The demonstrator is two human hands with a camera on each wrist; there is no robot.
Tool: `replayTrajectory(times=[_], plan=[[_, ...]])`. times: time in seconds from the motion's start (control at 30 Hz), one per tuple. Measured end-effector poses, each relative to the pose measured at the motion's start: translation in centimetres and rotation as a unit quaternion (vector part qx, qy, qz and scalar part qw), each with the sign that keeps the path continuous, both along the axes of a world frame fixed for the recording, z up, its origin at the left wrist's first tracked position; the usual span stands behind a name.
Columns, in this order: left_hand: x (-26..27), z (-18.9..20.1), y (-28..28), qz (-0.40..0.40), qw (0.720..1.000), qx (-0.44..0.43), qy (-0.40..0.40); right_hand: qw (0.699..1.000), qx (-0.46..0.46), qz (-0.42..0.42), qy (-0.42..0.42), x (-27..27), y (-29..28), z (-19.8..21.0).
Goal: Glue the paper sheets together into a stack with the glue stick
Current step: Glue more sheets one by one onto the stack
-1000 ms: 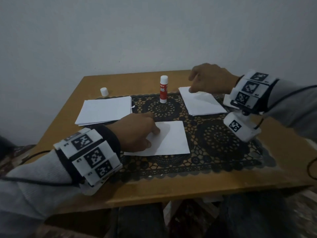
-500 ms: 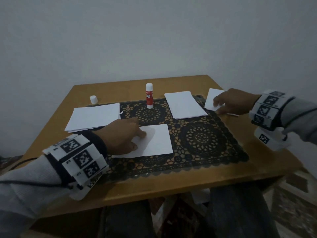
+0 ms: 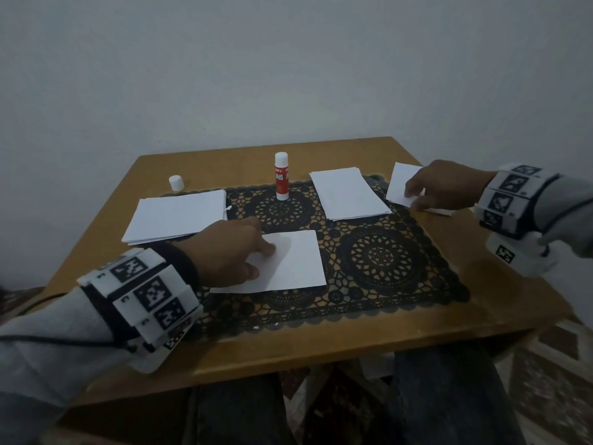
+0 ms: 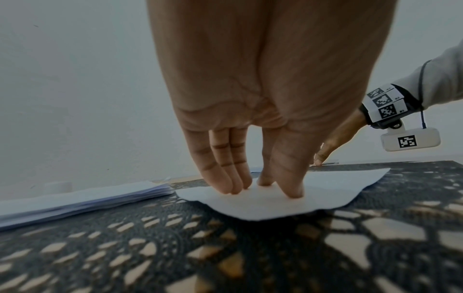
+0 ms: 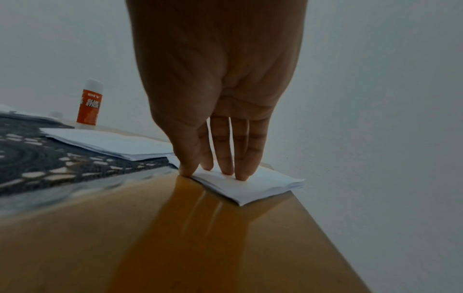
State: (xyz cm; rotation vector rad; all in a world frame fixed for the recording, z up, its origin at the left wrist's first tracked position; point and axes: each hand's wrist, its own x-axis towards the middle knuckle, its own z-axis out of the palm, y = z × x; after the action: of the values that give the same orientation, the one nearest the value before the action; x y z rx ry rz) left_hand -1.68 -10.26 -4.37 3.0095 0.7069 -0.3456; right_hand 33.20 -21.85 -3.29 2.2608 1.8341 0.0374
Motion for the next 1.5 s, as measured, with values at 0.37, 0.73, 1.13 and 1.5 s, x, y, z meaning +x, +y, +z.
replayTrajectory(times=[0.37,0.73,1.13,1.5], plan=[[0.0,0.0,-0.2,0.003,1.0,-0.001,-0.001,0.999,0.044,-0.006,0.014,0.3,-0.6,-0.9],[0.1,0.1,-0.2,0.007,1.0,-0.005,0.001,0.967,0.072,-0.18,0.167,2.9,-0.8,-2.6],[0.2,0.1,-0.2,0.008,1.0,-0.007,0.005,0.971,0.062,-0.128,0.191,1.4,1.2,-2.1],[0.1,0.2,-0.1,0.005,1.0,-0.001,0.005,0.997,-0.011,-0.041,0.065,-0.6,0.6,-0.8]])
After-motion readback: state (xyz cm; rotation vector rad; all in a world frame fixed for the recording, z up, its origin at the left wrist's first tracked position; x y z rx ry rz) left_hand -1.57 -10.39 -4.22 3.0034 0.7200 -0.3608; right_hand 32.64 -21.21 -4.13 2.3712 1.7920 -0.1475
